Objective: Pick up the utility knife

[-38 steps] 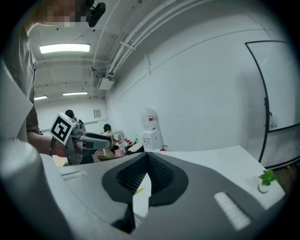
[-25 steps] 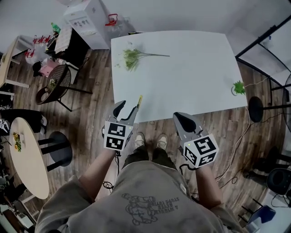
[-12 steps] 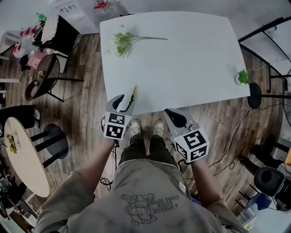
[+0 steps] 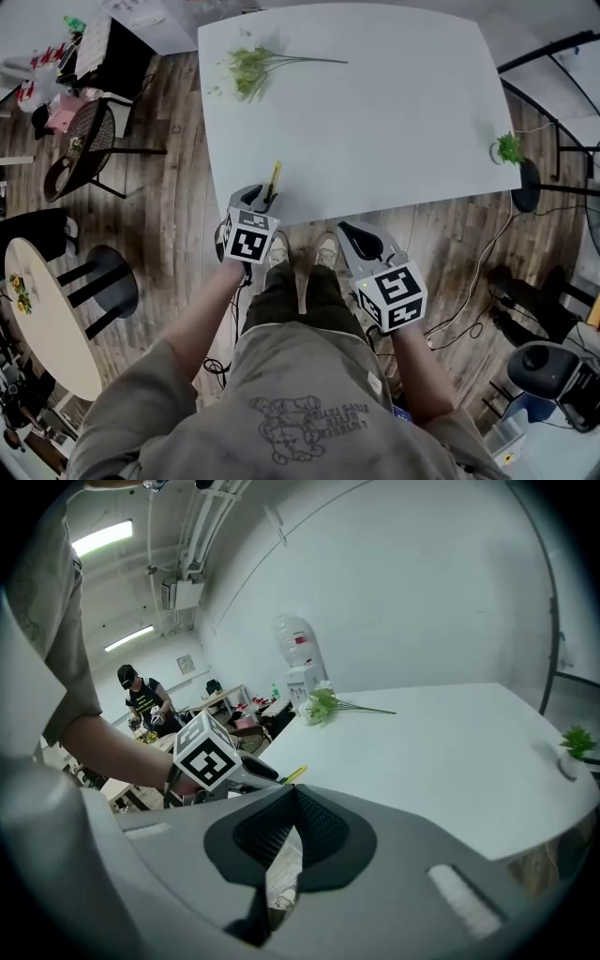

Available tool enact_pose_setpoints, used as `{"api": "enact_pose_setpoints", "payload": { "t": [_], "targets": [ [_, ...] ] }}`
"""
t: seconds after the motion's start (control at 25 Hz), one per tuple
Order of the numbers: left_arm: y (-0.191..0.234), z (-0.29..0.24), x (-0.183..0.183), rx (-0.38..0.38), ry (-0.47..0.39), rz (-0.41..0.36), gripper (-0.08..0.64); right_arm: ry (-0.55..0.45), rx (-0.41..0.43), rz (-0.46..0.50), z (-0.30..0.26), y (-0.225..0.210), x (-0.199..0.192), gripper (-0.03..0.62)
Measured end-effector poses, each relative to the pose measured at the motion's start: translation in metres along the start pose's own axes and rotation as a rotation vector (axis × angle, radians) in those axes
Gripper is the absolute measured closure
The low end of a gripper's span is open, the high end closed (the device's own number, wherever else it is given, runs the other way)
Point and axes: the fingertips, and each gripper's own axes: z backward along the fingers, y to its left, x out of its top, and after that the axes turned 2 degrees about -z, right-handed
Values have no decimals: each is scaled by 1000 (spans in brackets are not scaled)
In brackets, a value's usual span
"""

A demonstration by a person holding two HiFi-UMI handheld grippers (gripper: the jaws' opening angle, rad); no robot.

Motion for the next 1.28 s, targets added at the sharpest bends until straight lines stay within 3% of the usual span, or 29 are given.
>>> {"api": "enact_pose_setpoints", "payload": {
  "t": [0.2, 0.52, 0.84, 1.28],
  "targets": [
    [-7, -4, -4, 9, 0, -70, 493, -15, -3, -26, 1, -1, 0, 563],
    [-5, 3, 4, -11, -22, -42, 497, -39, -20, -29, 4, -2, 6, 563],
    [9, 65, 66, 19, -180, -50, 497, -136, -59, 31, 29, -4, 56, 563],
    [13, 191, 168, 74, -466, -90, 497, -407, -148, 184, 114, -3, 172, 563]
  ]
}}
